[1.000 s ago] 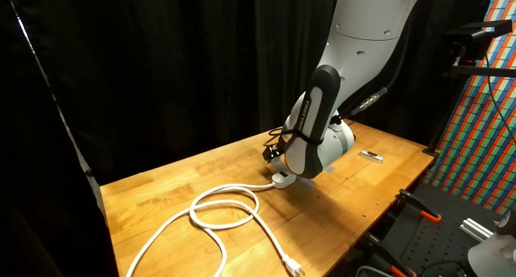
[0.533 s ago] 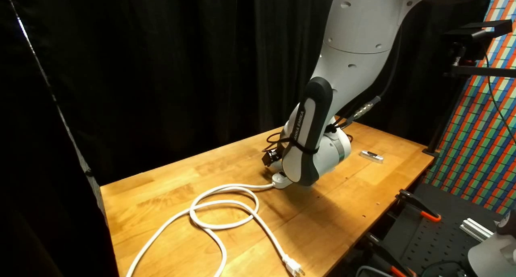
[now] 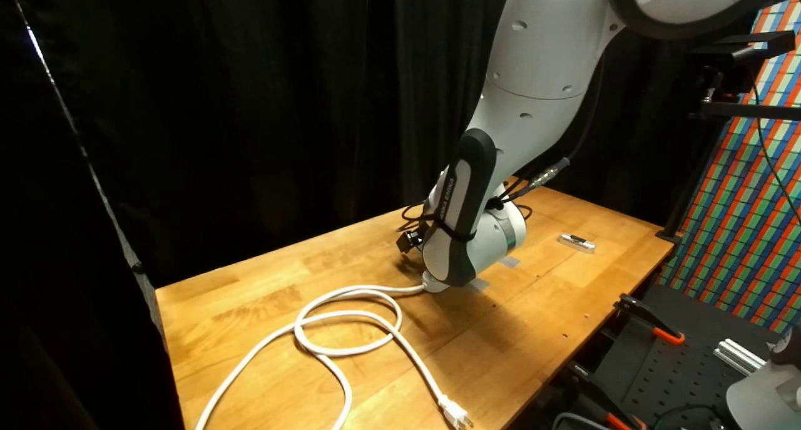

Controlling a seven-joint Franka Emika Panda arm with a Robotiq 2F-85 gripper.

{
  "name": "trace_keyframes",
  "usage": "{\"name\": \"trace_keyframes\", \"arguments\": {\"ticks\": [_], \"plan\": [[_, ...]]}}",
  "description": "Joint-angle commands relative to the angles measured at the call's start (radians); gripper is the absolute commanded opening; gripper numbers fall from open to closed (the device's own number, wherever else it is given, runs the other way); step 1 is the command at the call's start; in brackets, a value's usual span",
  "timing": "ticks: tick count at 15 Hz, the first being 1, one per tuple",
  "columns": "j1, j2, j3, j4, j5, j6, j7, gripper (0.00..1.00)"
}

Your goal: Move the charging adaptor backwards, place the adaptor on the extension cable

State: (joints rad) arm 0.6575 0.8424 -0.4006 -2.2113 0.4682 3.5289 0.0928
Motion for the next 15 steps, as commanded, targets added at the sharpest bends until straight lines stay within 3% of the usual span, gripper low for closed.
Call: {"name": "trace_keyframes", "arguments": {"ticks": [1, 2, 3, 9, 13, 15], "plan": [[0.025, 0.042, -0.037, 0.047, 0.047, 0.008, -0.032, 1.00], [0.026, 0.039, -0.042, 0.047, 0.051, -0.010, -0.035, 0.75], [0.025, 0.040, -0.046, 0.048, 0.053, -0.014, -0.036, 0.73], [0.027, 0.035, -0.072, 0.042, 0.055, -0.057, -0.020, 0.27], [0.028, 0.008, -0.078, 0.023, 0.048, -0.106, -0.012, 0.24], [0.070, -0.038, -0.115, -0.005, 0.037, -0.196, -0.042, 0.24]]}}
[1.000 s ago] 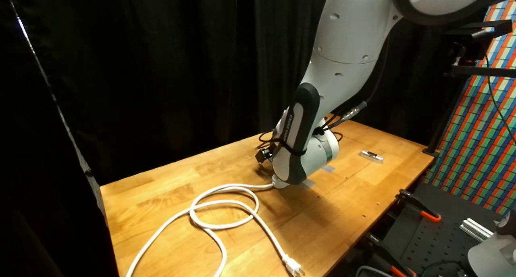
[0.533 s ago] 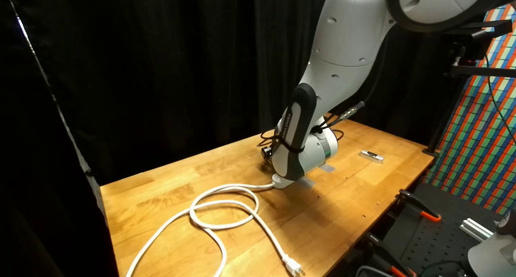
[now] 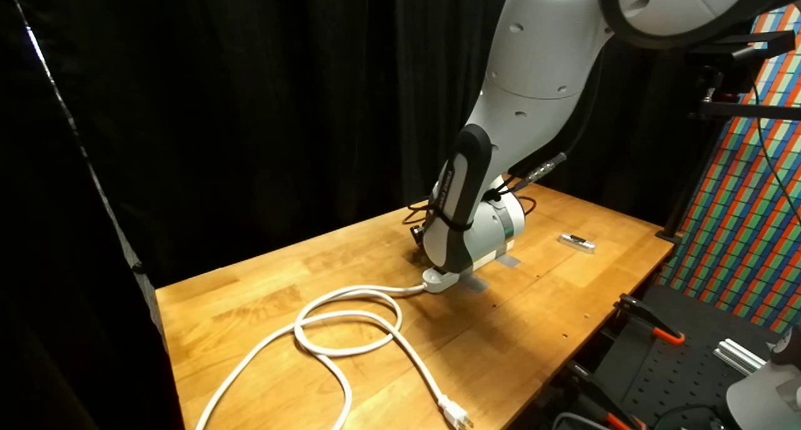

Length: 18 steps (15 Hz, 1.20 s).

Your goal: Move the charging adaptor backwards, place the adaptor on the extension cable

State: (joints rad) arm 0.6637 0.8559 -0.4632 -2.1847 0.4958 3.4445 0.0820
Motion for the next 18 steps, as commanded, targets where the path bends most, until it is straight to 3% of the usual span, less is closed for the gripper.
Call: {"name": "trace_keyframes", "arguments": {"ticks": [1, 4, 5, 6, 9, 11, 12, 15, 16, 18], "plan": [[0.105, -0.080, -0.094, -0.049, 0.005, -0.180, -0.049, 0.24], [0.299, -0.165, -0.299, -0.099, -0.057, -0.435, -0.060, 0.24], [0.344, -0.182, -0.369, -0.117, -0.202, -0.511, 0.044, 0.24], [0.389, -0.206, -0.428, -0.119, -0.278, -0.605, 0.072, 0.24], [0.474, -0.273, -0.565, -0.090, -0.525, -0.887, 0.221, 0.25], [0.465, -0.315, -0.584, -0.044, -0.648, -1.070, 0.286, 0.25], [0.511, -0.287, -0.632, -0.026, -0.596, -1.159, 0.202, 0.25], [0.505, -0.356, -0.622, 0.064, -0.651, -1.404, 0.073, 0.25], [0.412, -0.442, -0.514, 0.096, -0.767, -1.478, 0.113, 0.25], [0.339, -0.473, -0.404, 0.146, -0.836, -1.589, 0.066, 0.25]]}}
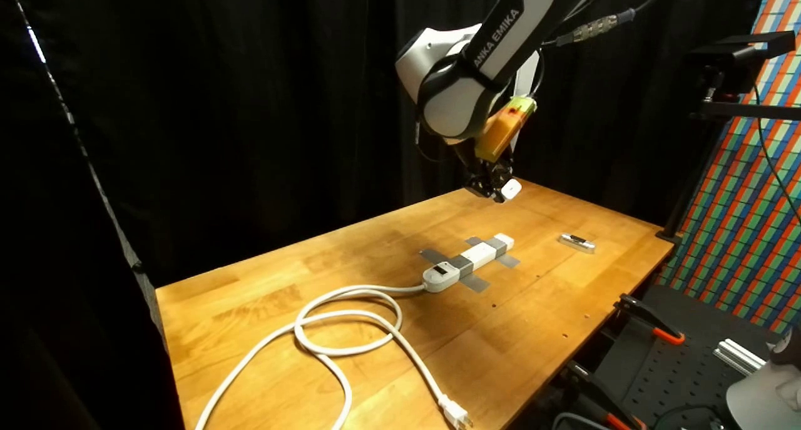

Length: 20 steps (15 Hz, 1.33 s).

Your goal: Move the charging adaptor backwards, place the adaptor on the extension cable

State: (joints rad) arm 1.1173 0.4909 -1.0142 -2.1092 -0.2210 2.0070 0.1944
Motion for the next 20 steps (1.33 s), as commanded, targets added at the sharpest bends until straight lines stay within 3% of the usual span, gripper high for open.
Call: {"name": "trace_keyframes", "arguments": {"ticks": [1, 5, 8, 10, 14, 20], "plan": [[-0.170, -0.130, 0.222, 0.089, -0.143, -0.190, -0.075, 0.26], [-0.432, -0.185, 0.530, 0.090, -0.188, -0.201, -0.203, 0.26], [-0.659, -0.154, 0.763, 0.088, -0.172, -0.202, -0.314, 0.25], [-0.779, -0.137, 0.879, 0.083, -0.174, -0.208, -0.396, 0.25], [-0.911, -0.097, 1.012, 0.088, -0.189, -0.235, -0.568, 0.25], [-0.952, -0.008, 1.091, 0.139, -0.310, -0.380, -0.741, 0.25]]}}
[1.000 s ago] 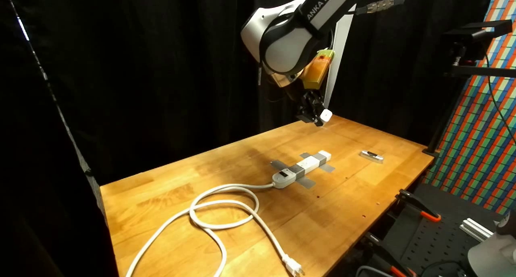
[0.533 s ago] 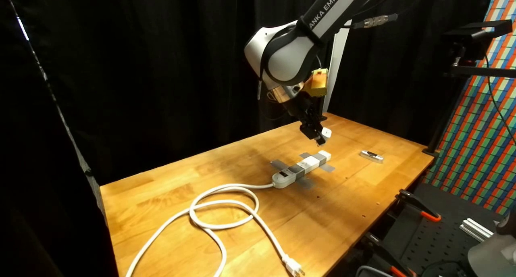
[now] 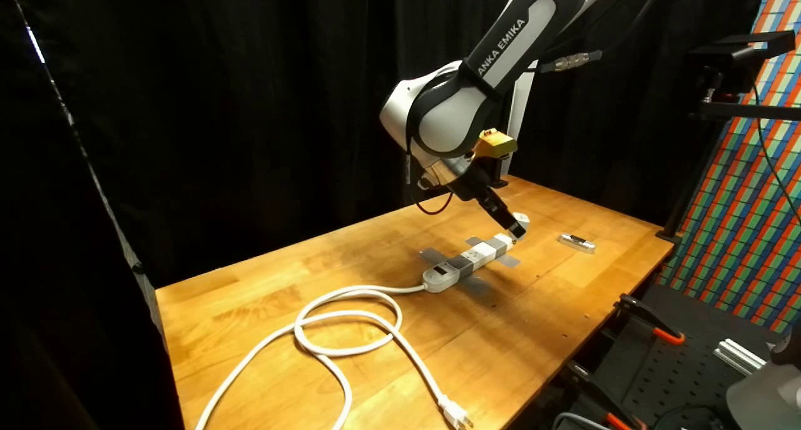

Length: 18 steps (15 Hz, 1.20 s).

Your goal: Move the charging adaptor backwards, place the adaptor on the extension cable

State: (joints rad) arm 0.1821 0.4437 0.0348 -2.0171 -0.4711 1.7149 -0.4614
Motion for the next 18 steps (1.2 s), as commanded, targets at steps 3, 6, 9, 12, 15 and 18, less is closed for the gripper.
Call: {"name": "trace_keyframes", "arguments": {"ticks": [3, 6, 9, 12, 15, 18], "plan": [[-0.031, 0.038, 0.063, 0.020, -0.052, -0.093, -0.045, 0.48], [-0.028, 0.057, 0.080, 0.033, -0.051, -0.137, -0.045, 0.48], [-0.028, 0.057, 0.080, 0.037, -0.051, -0.144, -0.045, 0.23], [-0.032, 0.094, 0.089, 0.084, -0.109, -0.114, -0.123, 0.23], [-0.033, 0.152, 0.094, 0.141, -0.159, -0.080, -0.181, 0.23], [-0.027, 0.215, 0.089, 0.209, -0.220, -0.074, -0.245, 0.23]]}}
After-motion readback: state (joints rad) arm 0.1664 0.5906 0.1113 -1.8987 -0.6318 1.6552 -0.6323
